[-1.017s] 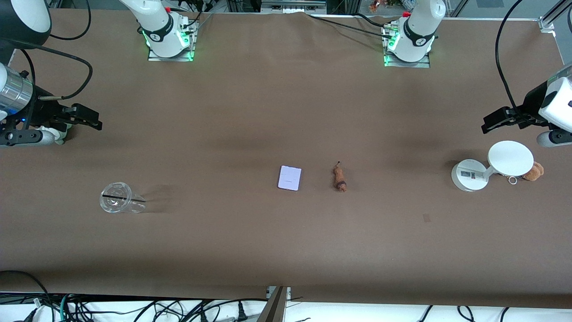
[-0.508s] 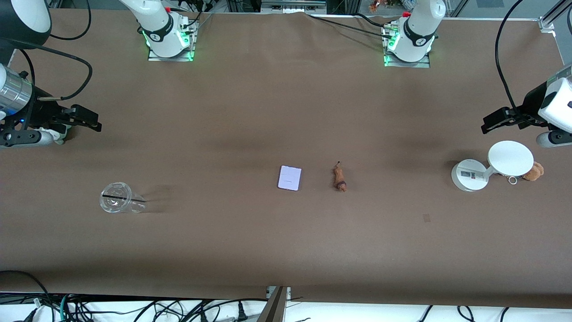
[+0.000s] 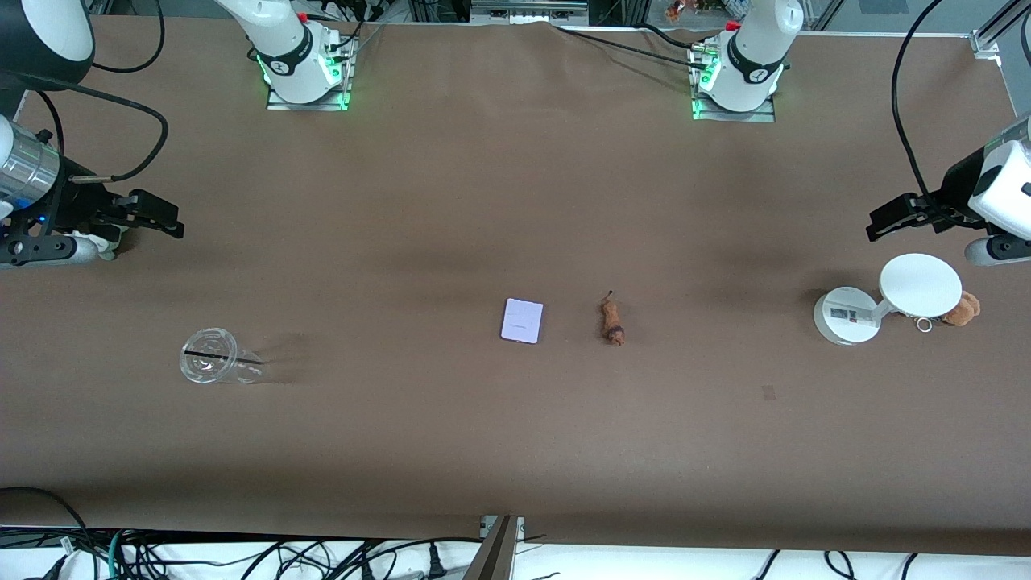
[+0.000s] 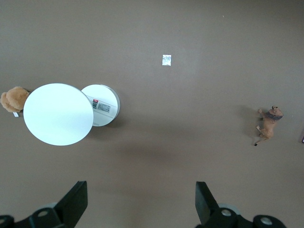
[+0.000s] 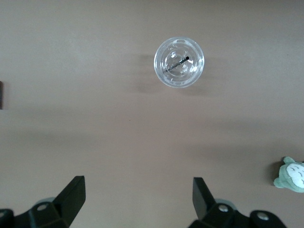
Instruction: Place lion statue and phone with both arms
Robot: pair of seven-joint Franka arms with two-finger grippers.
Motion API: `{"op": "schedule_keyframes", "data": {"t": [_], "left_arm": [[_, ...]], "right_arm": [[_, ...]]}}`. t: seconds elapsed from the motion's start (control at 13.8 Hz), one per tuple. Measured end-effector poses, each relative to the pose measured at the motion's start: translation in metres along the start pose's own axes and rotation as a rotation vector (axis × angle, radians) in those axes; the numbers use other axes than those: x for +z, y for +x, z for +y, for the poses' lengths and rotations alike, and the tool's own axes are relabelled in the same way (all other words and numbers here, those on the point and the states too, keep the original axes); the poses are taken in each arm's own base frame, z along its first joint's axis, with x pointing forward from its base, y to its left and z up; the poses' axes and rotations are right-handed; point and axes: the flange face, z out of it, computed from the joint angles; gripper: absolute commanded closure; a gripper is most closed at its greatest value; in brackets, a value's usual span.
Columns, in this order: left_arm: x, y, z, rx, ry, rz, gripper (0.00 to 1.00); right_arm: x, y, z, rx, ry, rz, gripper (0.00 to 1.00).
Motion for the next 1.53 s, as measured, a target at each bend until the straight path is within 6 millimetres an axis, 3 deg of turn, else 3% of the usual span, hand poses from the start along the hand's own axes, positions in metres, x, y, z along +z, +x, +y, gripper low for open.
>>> {"op": "schedule_keyframes", "data": {"t": [0.29,0.44,0.65,0.87,1.02,1.16,1.31,1.53], "left_arm": [[0.000,-0.001,0.010,0.008,-0.002,-0.001,0.00],[0.003,-0.003,0.023,0.001,-0.011,-0.008,0.00],[0.014,-0.004,0.067,0.006,-0.072,-0.020,0.00],[0.037,0.005,0.125,-0.025,-0.105,0.025,0.00],[0.069,0.010,0.177,-0.042,-0.129,0.046,0.00],[0.116,0.012,0.234,-0.059,-0.154,0.060,0.00],[0.167,0.010,0.279,-0.045,-0.154,0.069,0.00],[0.227,0.007,0.313,0.004,-0.110,0.087,0.00]], "right_arm": [[0.003,0.000,0.000,0.000,0.000,-0.006,0.00],[0.003,0.000,0.000,0.000,0.000,-0.006,0.00],[0.009,0.001,-0.007,-0.011,0.006,-0.011,0.00],[0.037,0.022,-0.035,-0.041,0.009,0.017,0.00],[0.067,0.038,-0.063,-0.020,0.012,0.015,0.00],[0.096,0.048,-0.102,-0.007,0.011,0.001,0.00],[0.113,0.058,-0.132,-0.013,0.011,-0.005,0.00],[0.111,0.068,-0.133,-0.011,0.012,0.007,0.00]]}}
